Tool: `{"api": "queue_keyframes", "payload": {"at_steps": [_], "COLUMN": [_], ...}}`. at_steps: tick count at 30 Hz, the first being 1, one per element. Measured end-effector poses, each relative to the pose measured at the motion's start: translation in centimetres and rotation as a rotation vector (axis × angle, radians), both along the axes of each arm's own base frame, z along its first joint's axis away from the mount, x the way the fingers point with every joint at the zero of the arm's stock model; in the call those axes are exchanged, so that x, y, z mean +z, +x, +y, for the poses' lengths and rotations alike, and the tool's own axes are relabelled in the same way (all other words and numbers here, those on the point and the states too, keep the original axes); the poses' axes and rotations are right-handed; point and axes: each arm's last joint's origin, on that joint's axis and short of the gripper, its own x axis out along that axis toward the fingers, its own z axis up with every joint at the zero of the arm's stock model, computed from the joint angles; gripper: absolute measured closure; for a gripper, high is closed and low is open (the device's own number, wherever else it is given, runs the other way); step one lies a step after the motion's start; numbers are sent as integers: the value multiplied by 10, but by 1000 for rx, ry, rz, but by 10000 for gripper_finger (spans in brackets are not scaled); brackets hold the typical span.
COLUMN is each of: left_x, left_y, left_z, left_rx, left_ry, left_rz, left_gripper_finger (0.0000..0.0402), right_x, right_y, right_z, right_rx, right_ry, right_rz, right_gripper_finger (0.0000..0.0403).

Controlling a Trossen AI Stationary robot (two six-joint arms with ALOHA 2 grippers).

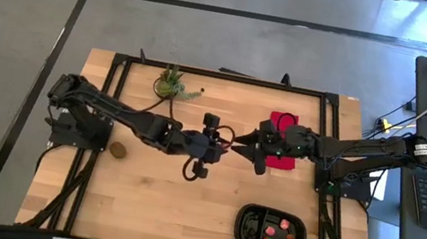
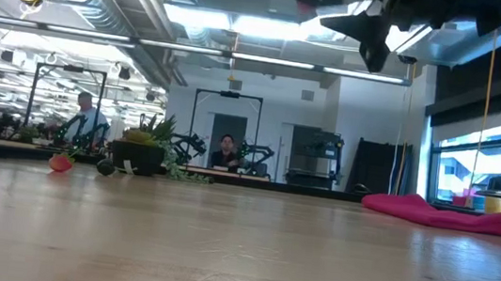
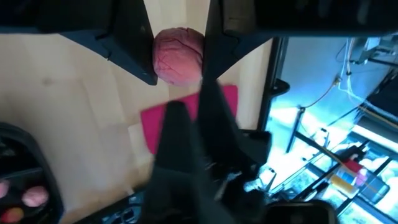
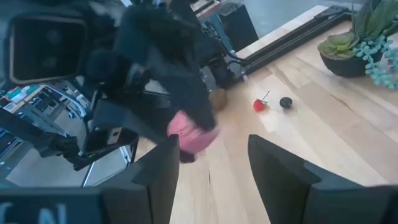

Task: Pick and placing Produce into tupperware
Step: Put the peach into the right of the black bin

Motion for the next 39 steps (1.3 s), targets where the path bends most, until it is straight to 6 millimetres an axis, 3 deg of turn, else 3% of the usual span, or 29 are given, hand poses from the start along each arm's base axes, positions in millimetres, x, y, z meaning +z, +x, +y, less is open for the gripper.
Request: {"api": "queue_keyframes", "payload": {"at_steps": [8, 21, 27, 32, 39], "left_x": [2, 9, 10, 10, 10], "left_y": [2, 6, 7, 7, 7], "left_z": [10, 7, 5, 5, 5], "left_rx": [24, -58, -119, -120, -118], "left_ry": [-4, -11, -44, -44, -44], "left_rz": [-21, -83, -94, -95, -96], "left_gripper_finger": [297, 282, 295, 301, 279], "right_x": [3, 6, 8, 8, 7], "right_y": [0, 1, 1, 1, 1], "right_z": [5, 6, 6, 7, 7], "right_rx": [22, 29, 38, 57, 62], "right_ry": [-11, -14, -33, -32, -58], "right_rz": [-29, -68, -80, -80, -81], "right_gripper_finger": [210, 210, 212, 238, 296]}}
